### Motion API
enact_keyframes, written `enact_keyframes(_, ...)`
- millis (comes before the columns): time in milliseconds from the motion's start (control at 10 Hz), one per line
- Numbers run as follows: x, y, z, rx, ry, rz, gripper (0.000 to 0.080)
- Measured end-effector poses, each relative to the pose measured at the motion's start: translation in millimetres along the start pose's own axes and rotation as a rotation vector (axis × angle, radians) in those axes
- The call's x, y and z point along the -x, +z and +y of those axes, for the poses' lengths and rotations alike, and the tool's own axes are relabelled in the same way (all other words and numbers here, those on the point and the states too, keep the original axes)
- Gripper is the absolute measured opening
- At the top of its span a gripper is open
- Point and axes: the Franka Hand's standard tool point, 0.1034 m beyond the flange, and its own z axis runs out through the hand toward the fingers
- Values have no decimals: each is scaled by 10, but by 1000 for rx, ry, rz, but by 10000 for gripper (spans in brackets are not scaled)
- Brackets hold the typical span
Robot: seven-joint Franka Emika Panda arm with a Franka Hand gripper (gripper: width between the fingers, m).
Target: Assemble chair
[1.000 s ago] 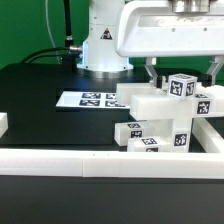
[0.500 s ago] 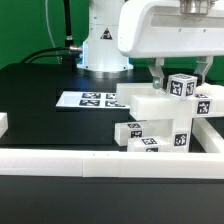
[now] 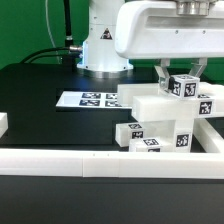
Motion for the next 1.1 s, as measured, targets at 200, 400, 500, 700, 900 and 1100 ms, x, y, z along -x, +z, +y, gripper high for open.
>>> enact_keyframes(200, -33, -4, 7, -7, 243, 20, 282)
enact_keyframes(400, -72, -7, 11, -12, 469, 39, 282)
enact_keyframes(500, -95, -10, 11, -14, 567, 50, 282)
enact_keyframes(700, -143, -22, 21, -20, 701, 72, 282)
enact_keyframes(900, -141, -16, 16, -21, 727, 71, 392)
enact_keyframes(1100, -148, -70, -23, -25, 711, 75, 526)
